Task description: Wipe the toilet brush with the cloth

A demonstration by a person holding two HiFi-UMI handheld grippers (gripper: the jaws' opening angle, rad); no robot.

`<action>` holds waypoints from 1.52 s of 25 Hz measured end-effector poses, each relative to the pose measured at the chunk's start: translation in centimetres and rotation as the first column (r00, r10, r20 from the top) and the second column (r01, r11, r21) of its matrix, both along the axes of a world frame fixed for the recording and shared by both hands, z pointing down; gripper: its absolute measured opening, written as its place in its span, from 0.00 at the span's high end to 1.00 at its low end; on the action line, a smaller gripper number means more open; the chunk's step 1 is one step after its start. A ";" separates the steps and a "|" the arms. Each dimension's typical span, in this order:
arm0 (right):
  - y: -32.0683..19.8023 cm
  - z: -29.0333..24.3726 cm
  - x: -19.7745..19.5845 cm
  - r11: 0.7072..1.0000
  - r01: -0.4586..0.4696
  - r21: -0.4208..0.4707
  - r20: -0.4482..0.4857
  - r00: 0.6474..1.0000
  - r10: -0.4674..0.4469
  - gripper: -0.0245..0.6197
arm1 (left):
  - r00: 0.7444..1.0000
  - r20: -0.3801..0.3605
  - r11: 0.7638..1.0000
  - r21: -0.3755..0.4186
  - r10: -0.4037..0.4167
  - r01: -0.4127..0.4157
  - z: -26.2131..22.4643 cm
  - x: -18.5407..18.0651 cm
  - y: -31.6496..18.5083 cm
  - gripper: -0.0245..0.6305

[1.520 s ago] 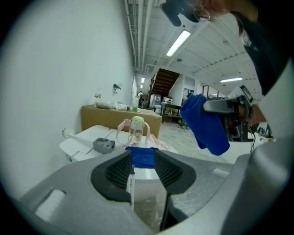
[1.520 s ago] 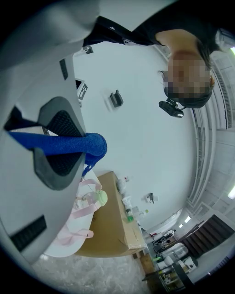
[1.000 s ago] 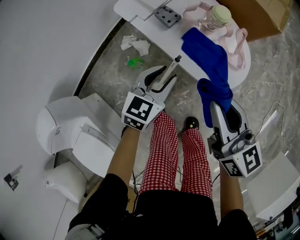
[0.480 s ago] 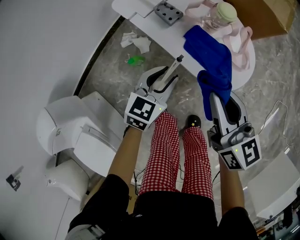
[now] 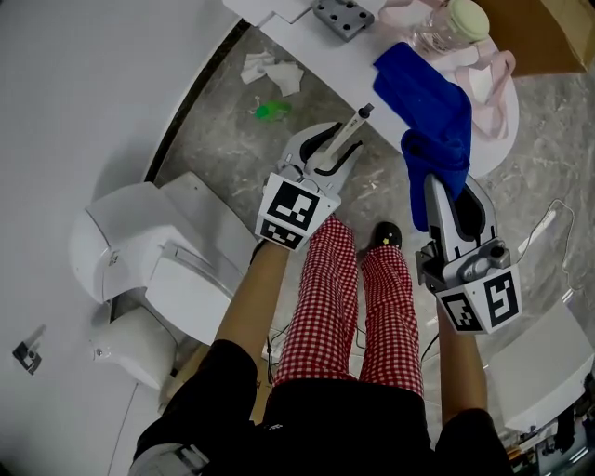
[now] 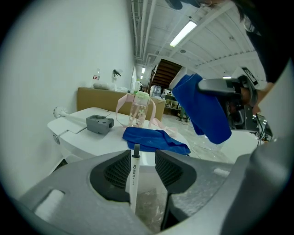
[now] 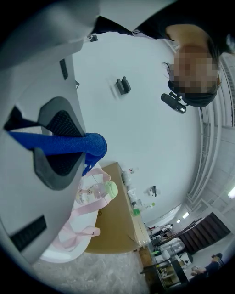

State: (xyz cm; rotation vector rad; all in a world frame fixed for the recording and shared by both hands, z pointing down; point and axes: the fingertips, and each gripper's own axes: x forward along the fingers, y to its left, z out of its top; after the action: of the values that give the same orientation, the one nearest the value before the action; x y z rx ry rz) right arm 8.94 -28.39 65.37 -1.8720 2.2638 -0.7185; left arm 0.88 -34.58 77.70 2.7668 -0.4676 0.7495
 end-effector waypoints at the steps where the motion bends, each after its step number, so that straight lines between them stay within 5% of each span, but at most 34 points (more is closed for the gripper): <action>1: 0.0 0.1 -0.1 1.000 0.001 -0.002 0.001 1.000 -0.001 0.86 | 1.000 0.000 1.000 -0.009 0.002 -0.002 0.3 0.0 0.0 0.74; 11: -0.4 1.1 0.2 0.999 -0.017 -0.030 0.008 1.000 0.018 0.86 | 0.999 0.002 0.996 -0.085 0.037 -0.036 3.6 0.2 -0.3 0.74; 38: -1.4 3.3 0.6 0.996 -0.032 -0.080 0.043 0.998 0.035 0.86 | 0.989 0.085 0.985 -0.134 0.124 -0.112 9.1 2.5 -1.2 0.74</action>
State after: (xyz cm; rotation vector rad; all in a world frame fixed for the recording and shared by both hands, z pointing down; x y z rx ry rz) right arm 9.58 -29.82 68.70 -1.9040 2.2030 -0.8481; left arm 3.41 -35.74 86.82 2.6658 -0.2628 0.9064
